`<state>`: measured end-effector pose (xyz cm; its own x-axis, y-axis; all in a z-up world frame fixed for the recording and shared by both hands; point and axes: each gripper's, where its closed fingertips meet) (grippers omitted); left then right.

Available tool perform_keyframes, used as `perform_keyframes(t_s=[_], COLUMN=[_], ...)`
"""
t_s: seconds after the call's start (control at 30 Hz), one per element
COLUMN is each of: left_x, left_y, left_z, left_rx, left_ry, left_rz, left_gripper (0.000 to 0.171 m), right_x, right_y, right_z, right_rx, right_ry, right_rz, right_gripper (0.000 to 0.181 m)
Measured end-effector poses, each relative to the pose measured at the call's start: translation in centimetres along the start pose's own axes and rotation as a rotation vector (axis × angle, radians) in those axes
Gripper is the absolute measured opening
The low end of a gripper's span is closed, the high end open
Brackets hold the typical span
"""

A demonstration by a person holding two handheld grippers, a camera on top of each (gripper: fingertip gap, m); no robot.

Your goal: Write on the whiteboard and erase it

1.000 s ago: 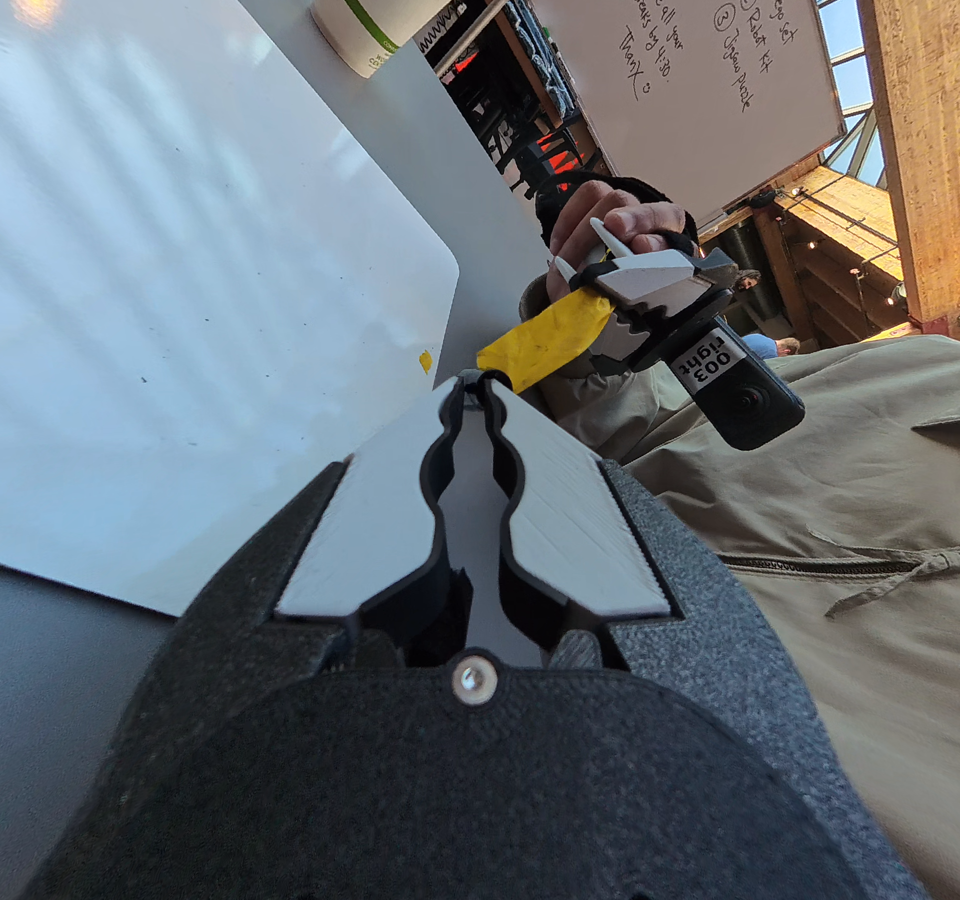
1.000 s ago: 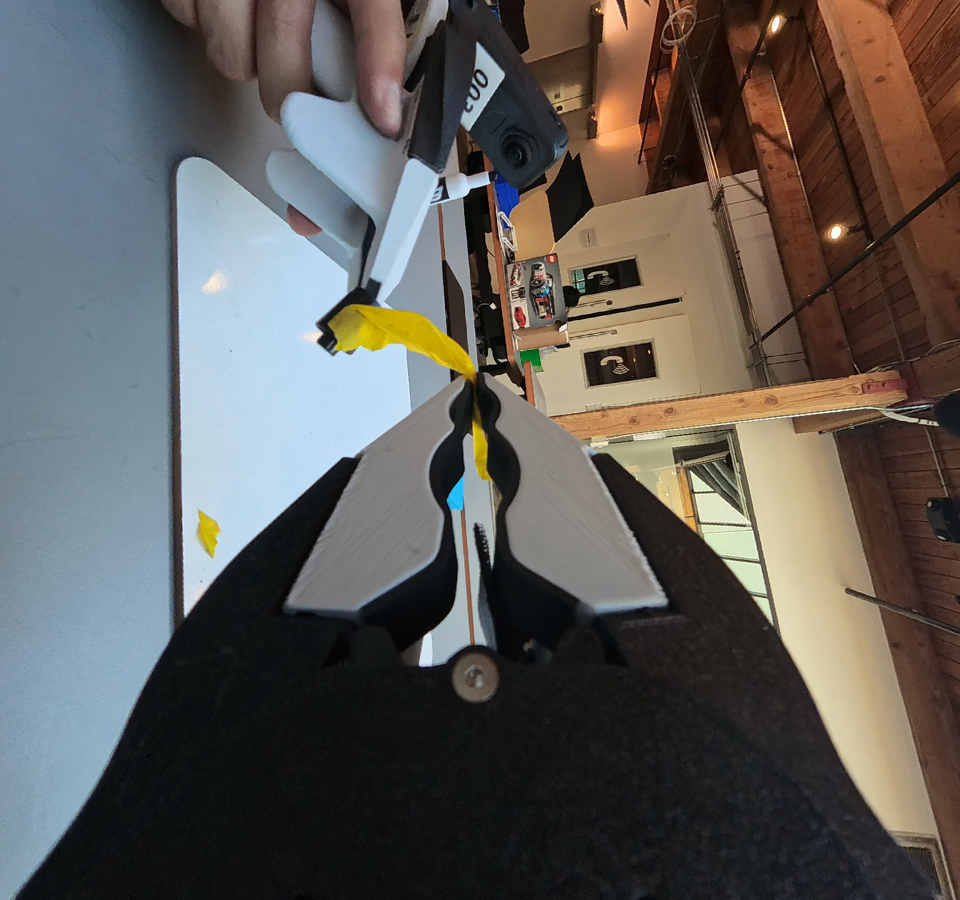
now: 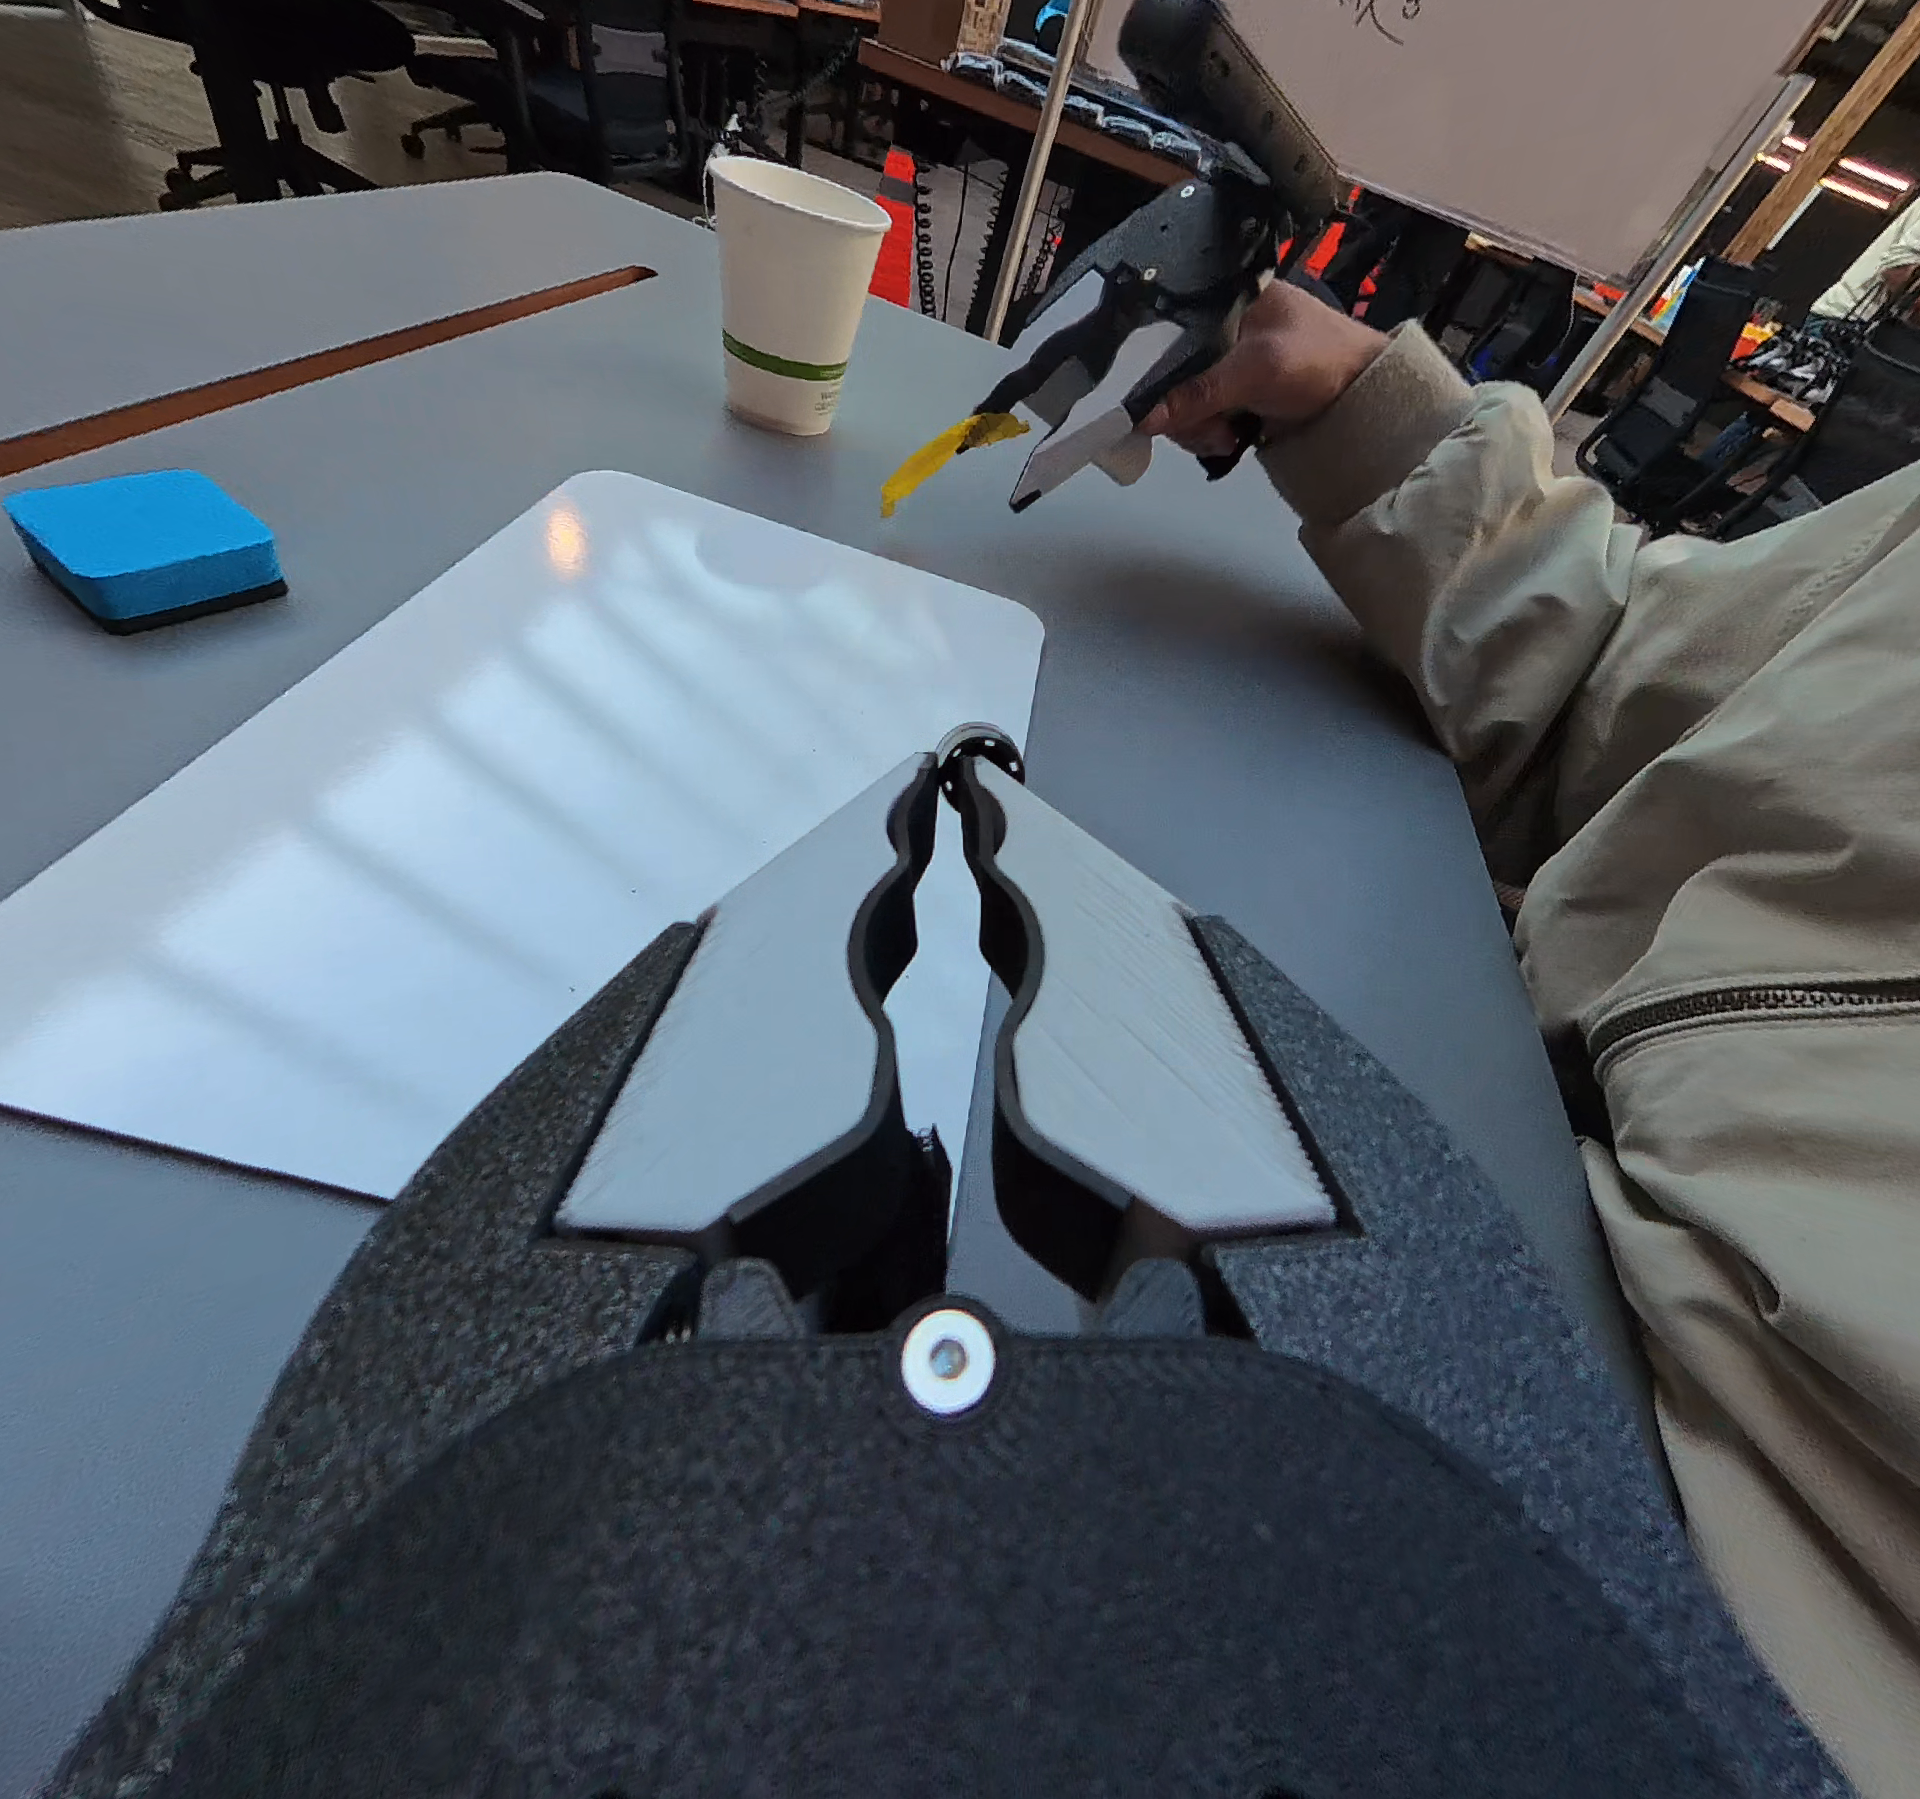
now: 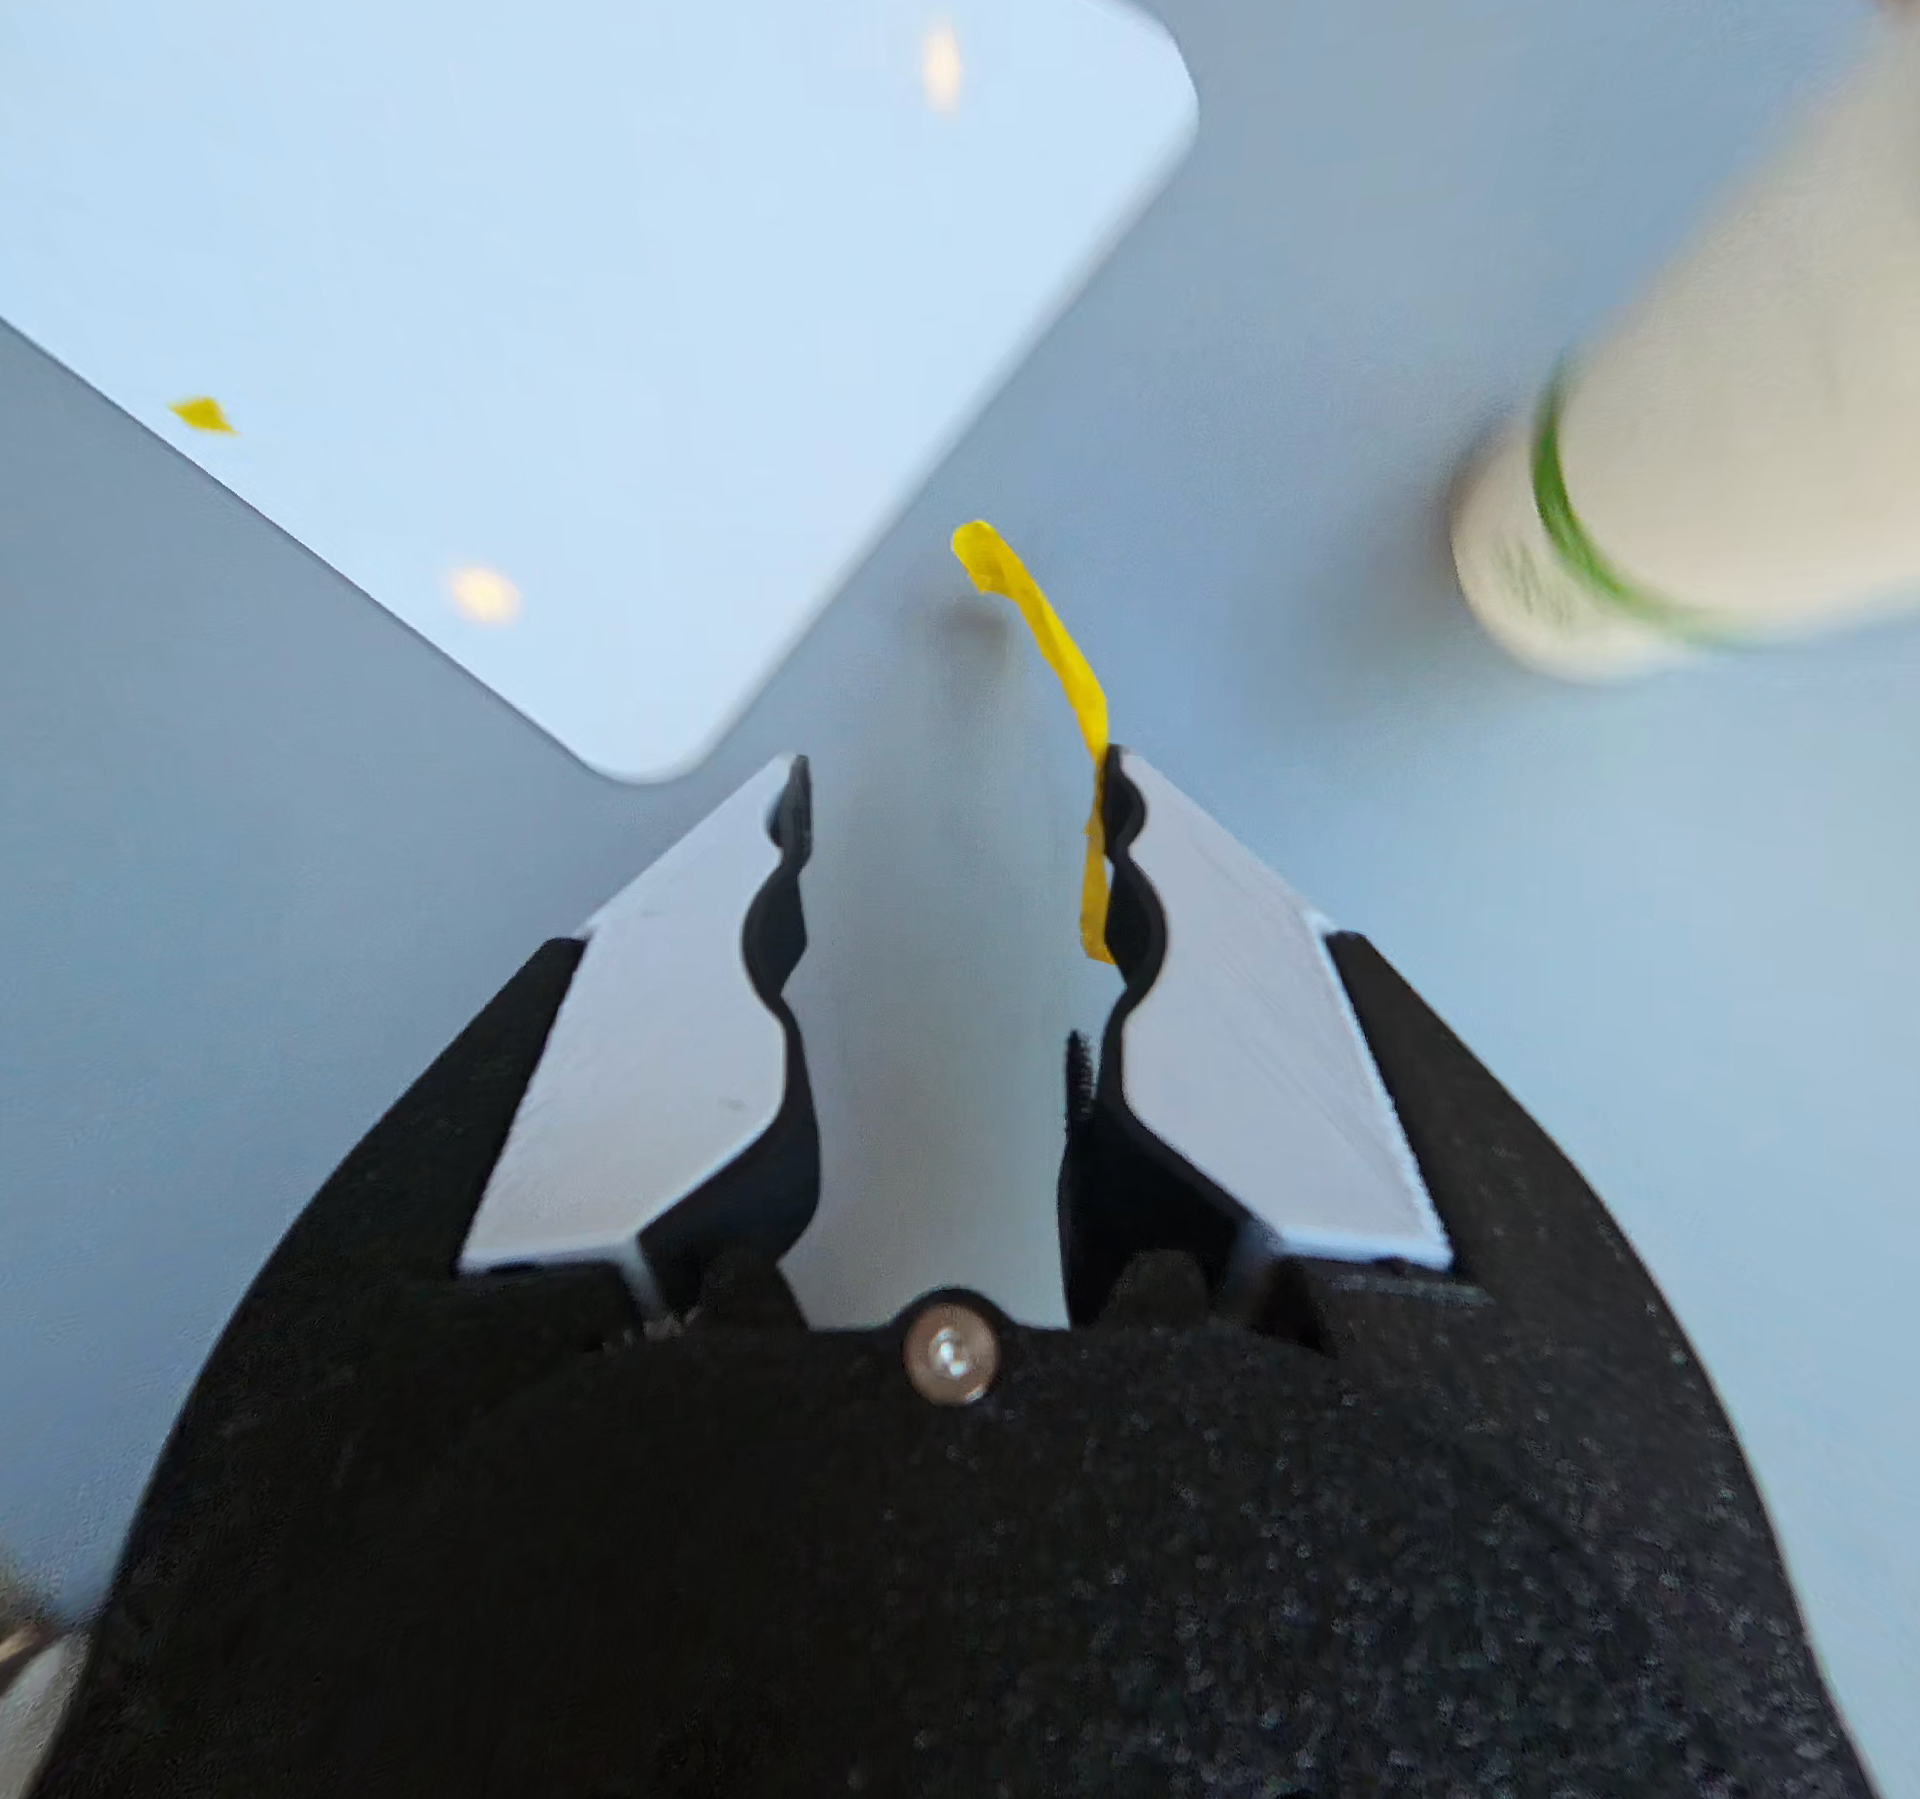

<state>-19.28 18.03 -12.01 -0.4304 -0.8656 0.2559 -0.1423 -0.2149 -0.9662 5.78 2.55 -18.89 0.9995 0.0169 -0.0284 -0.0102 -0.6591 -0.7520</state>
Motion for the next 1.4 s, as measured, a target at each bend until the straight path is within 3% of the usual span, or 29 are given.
perform_keyframes(t_s=[0.07,0.13,0.2,0.33,0.4,0.47,0.53,0.63,0.77,0.93,1.03,1.1,1.27,1.4], left_x=[0.4,0.9,1.0,1.1,1.2,1.3,1.5,1.6,1.3,2.6,3.6,3.5,3.3,4.8], left_y=[0.4,0.6,0.4,0.6,0.8,1.0,1.2,1.4,1.3,0.3,1.3,1.8,3.5,5.2], left_z=[0.3,0.5,0.5,0.6,0.7,0.8,0.9,1.1,1.8,4.2,7.2,9.6,14.6,17.3], left_rx=[-0.012,-0.021,-0.012,-0.017,-0.026,-0.033,-0.041,-0.045,-0.03,-0.042,-0.157,-0.219,-0.298,-0.356], left_ry=[0.005,0.023,0.025,0.023,0.026,0.028,0.032,0.025,-0.003,0.008,-0.01,-0.05,-0.065,-0.005], left_rz=[0.019,0.025,0.027,0.028,0.027,0.032,0.04,0.055,0.046,0.106,0.216,0.262,0.198,0.216], left_gripper=[0.004,0.004,0.004,0.004,0.004,0.004,0.004,0.004,0.004,0.004,0.003,0.004,0.003,0.003], right_x=[1.8,3.1,1.7,6.0,7.1,9.9,10.1,6.4,-3.8,-13.1,-14.4,-13.7,-13.6,-13.5], right_y=[2.7,3.7,3.8,9.4,9.6,11.8,9.7,5.5,-1.2,-3.3,-1.6,-0.5,1.4,3.2], right_z=[-1.9,-3.4,-4.7,-6.0,-6.8,-8.7,-8.8,-7.8,-5.6,-2.0,-0.1,0.4,-0.8,-1.6], right_rx=[-0.042,0.001,0.056,-0.161,-0.186,-0.353,-0.265,-0.099,0.142,0.102,-0.015,-0.059,-0.097,-0.135], right_ry=[-0.026,-0.042,-0.169,0.056,0.108,0.26,0.236,0.066,-0.302,-0.564,-0.536,-0.436,-0.262,-0.214], right_rz=[0.122,0.18,0.27,0.257,0.246,0.209,0.179,0.111,0.033,-0.031,-0.103,-0.219,-0.515,-0.585], right_gripper=[0.086,0.095,0.114,0.119,0.121,0.134,0.124,0.121,0.117,0.121,0.117,0.108,0.093,0.094])
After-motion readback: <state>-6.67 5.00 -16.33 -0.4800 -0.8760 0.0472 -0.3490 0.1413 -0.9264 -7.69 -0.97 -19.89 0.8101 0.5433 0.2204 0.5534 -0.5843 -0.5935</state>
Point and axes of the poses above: each gripper's, where its closed fingertips meet, z out along the fingers, y out of its underside, x = y × z across the jaws, and after that the axes turned 11 degrees about x, right-handed
